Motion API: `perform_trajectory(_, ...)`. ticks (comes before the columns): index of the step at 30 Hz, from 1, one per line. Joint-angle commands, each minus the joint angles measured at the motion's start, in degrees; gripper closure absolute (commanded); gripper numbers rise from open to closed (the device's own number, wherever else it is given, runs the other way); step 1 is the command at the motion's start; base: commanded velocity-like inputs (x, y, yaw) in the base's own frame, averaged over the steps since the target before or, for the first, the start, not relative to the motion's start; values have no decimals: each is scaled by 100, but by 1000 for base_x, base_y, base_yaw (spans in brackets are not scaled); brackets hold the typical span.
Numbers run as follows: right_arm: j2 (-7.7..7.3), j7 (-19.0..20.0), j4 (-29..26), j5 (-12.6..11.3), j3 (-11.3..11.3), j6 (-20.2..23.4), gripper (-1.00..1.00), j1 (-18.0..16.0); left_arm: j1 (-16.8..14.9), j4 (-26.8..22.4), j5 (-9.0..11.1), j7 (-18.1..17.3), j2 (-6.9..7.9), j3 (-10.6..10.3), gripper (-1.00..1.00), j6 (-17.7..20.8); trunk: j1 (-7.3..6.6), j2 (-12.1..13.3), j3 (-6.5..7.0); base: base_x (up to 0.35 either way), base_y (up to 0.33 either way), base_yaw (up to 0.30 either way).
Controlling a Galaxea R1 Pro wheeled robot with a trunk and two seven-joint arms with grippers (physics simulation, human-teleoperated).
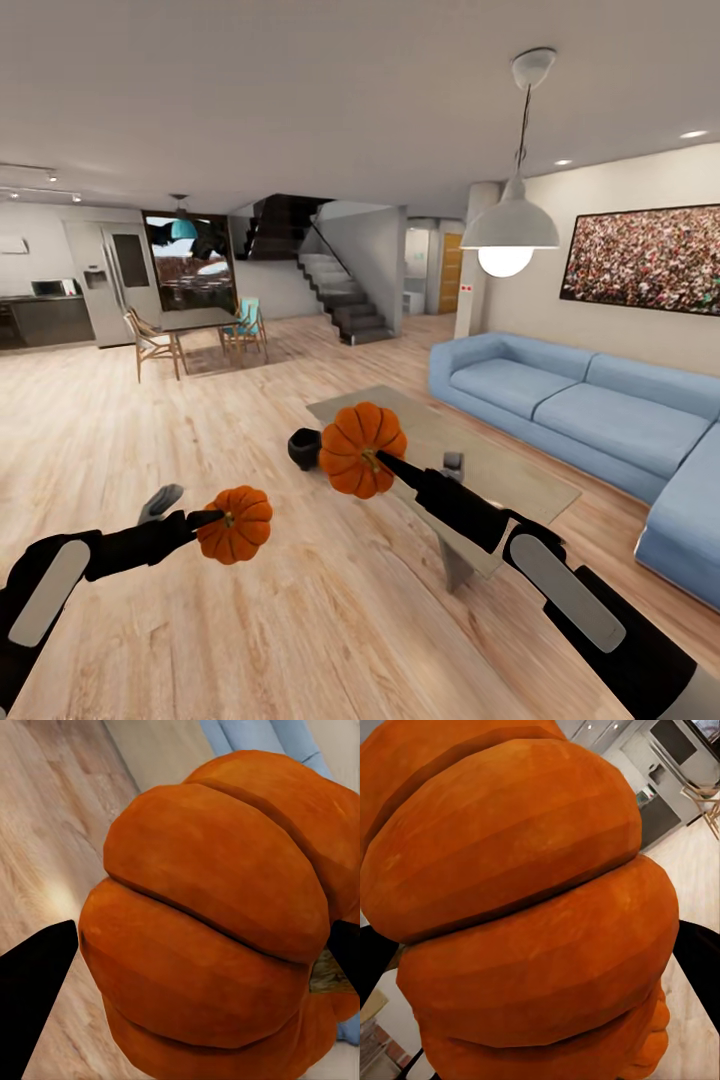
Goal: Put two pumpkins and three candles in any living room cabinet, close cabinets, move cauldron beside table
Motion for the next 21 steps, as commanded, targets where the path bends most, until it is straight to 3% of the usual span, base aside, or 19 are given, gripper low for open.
perform_trajectory(1,-5,9,1,-59,7,24,100,-3,-5,5,-8,-39,-4,8,100,29,-21,39,24,0,0,219)
perform_trajectory(17,3,9,1,-54,11,24,100,-3,-5,-17,9,-39,-38,15,100,34,-372,680,420,0,0,219)
perform_trajectory(21,2,9,1,-50,11,24,100,-3,-5,-17,7,-39,-35,23,100,36,-377,689,451,0,0,219)
